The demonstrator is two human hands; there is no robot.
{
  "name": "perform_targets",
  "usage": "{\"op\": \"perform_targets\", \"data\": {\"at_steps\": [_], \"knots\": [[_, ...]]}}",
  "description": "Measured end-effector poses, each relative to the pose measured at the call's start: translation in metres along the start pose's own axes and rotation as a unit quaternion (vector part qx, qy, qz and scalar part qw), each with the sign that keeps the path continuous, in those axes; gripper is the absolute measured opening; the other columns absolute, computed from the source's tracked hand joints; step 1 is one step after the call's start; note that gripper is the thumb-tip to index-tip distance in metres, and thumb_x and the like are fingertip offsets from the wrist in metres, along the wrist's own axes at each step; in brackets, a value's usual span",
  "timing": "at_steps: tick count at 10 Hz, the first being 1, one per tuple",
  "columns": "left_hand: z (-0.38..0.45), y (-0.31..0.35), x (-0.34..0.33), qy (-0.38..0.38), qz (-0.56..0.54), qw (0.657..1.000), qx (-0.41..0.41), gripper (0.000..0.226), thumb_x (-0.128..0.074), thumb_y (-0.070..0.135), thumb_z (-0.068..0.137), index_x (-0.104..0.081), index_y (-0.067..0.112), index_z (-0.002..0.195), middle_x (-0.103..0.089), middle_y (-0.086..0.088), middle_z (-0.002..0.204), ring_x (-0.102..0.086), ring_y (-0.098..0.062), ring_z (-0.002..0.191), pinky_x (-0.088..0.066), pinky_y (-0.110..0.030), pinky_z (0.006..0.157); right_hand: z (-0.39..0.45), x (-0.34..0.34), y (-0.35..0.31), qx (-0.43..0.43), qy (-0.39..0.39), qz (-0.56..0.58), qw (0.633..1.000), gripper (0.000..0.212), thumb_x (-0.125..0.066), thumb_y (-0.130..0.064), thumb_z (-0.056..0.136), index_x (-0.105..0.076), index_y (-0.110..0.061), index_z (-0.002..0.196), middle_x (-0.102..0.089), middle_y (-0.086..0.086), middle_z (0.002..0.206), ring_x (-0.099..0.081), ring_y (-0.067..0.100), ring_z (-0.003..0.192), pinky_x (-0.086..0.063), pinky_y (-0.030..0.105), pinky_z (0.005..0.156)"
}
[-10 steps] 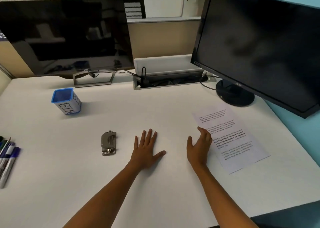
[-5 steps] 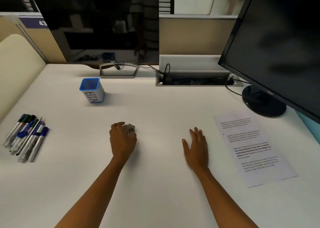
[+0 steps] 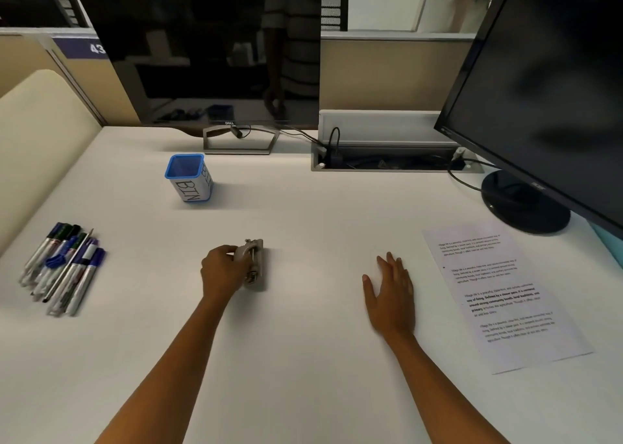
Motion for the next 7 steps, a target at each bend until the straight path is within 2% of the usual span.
{"op": "perform_targets", "data": {"at_steps": [1,3,4,5,6,7], "knots": [[0.014,-0.021,0.016,-0.018,-0.099,0.994,0.044,0.021,-0.068,0.025,0.088,-0.075,0.009,0.099,-0.075,-0.009,0.08,-0.072,-0.026,0.076,-0.059,-0.047,0.084,-0.001,0.001,-0.001,-0.004,0.0,-0.002,1.0,0.055,-0.045,-0.044,0.098,-0.039,-0.02,0.147,-0.026,-0.003,0.16,-0.017,0.016,0.15,-0.017,0.036,0.123],[0.022,-0.025,0.031,-0.057,-0.216,0.972,0.074,0.02,-0.06,0.008,0.095,-0.07,-0.004,0.107,-0.065,-0.013,0.077,-0.064,-0.021,0.066,-0.058,-0.036,0.076,0.001,-0.001,-0.001,-0.009,-0.004,-0.006,1.0,0.055,-0.045,-0.044,0.098,-0.038,-0.021,0.147,-0.026,-0.004,0.161,-0.016,0.015,0.15,-0.017,0.035,0.123],[0.022,-0.021,0.029,-0.075,-0.215,0.972,0.066,0.017,-0.058,0.007,0.096,-0.071,0.0,0.104,-0.063,-0.013,0.077,-0.061,-0.024,0.07,-0.059,-0.037,0.077,0.001,-0.002,-0.001,-0.009,-0.003,-0.009,1.0,0.055,-0.045,-0.044,0.098,-0.038,-0.021,0.147,-0.026,-0.004,0.16,-0.016,0.015,0.15,-0.017,0.035,0.123],[0.021,-0.027,0.025,-0.097,-0.165,0.98,0.046,0.016,-0.061,0.012,0.094,-0.076,0.014,0.093,-0.068,-0.012,0.079,-0.062,-0.027,0.075,-0.057,-0.05,0.089,0.001,-0.002,-0.001,-0.007,-0.001,-0.011,1.0,0.055,-0.045,-0.045,0.098,-0.039,-0.021,0.147,-0.027,-0.004,0.16,-0.017,0.015,0.15,-0.018,0.036,0.123],[0.02,-0.033,0.026,-0.095,-0.155,0.983,0.037,0.018,-0.063,0.017,0.094,-0.077,0.026,0.086,-0.072,-0.009,0.084,-0.064,-0.025,0.076,-0.056,-0.052,0.09,0.001,-0.002,0.0,-0.006,0.001,-0.014,1.0,0.054,-0.045,-0.044,0.098,-0.04,-0.021,0.146,-0.027,-0.004,0.16,-0.018,0.015,0.15,-0.019,0.036,0.122],[0.018,-0.038,0.029,-0.076,-0.173,0.981,0.04,0.018,-0.064,0.019,0.093,-0.075,0.03,0.085,-0.073,-0.005,0.086,-0.065,-0.024,0.077,-0.056,-0.051,0.091,0.0,-0.002,0.0,-0.005,0.003,-0.016,1.0,0.054,-0.046,-0.044,0.097,-0.041,-0.02,0.146,-0.028,-0.003,0.16,-0.019,0.016,0.15,-0.019,0.036,0.122]]}}
Point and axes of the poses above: each hand's wrist, its own z-axis towards the middle knuckle, its own x-axis out of the back of the hand, y = z × x, the point moved 4 cm from there along z, towards the middle knuckle
